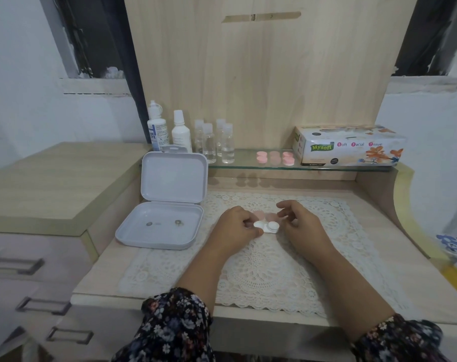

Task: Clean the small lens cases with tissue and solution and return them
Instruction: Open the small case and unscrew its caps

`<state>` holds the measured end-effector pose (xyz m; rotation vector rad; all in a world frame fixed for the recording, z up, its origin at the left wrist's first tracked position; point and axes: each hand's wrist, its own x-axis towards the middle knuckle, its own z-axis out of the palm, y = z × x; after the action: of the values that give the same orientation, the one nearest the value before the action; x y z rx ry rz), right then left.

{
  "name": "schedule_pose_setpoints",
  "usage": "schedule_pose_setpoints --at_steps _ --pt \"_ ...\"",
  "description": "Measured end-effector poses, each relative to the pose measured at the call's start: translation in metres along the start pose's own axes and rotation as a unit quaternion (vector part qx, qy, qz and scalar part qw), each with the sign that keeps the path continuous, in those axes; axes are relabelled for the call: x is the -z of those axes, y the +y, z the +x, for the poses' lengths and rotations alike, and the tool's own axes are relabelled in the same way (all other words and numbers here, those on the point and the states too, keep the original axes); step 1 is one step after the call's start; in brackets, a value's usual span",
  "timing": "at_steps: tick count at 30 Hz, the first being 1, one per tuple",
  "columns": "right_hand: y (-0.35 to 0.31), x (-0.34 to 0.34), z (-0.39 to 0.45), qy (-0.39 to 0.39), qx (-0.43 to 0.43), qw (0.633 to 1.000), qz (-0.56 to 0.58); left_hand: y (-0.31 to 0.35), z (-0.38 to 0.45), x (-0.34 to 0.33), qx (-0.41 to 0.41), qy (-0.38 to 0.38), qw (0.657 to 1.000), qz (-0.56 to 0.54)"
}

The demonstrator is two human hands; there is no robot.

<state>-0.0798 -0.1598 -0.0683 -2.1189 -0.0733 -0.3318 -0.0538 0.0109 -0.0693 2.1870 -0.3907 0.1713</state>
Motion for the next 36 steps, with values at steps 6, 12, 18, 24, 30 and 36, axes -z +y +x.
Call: schedule_pose_setpoints --at_steps 6,12,18,24,30,36 --pt "-0.002 0.004 0.002 0.017 -0.048 0.998 0.021 0.001 -0.001 0.002 0.017 0.003 1.0 -0.024" --pt "-0.01 0.011 0.009 -0.011 -0.085 0.996 0.01 0.003 -0.002 0.004 0.028 -0.004 0.999 -0.027" --pt "-0.02 0.009 0.011 0.013 -0.075 0.997 0.017 0.004 -0.006 0.015 0.045 -0.011 0.998 -0.034" --pt "-0.037 -0.007 0.011 0.034 -0.039 0.998 0.023 0.005 -0.012 0.041 0.057 0.03 0.996 -0.059" --pt "-0.057 -0.035 0.013 0.013 -0.024 0.999 0.021 -0.008 -0.012 0.087 0.058 0.086 0.994 -0.035" --pt "-0.068 -0.06 0.011 -0.018 -0.017 1.0 0.012 -0.031 -0.013 0.13 0.043 0.117 0.991 0.055"
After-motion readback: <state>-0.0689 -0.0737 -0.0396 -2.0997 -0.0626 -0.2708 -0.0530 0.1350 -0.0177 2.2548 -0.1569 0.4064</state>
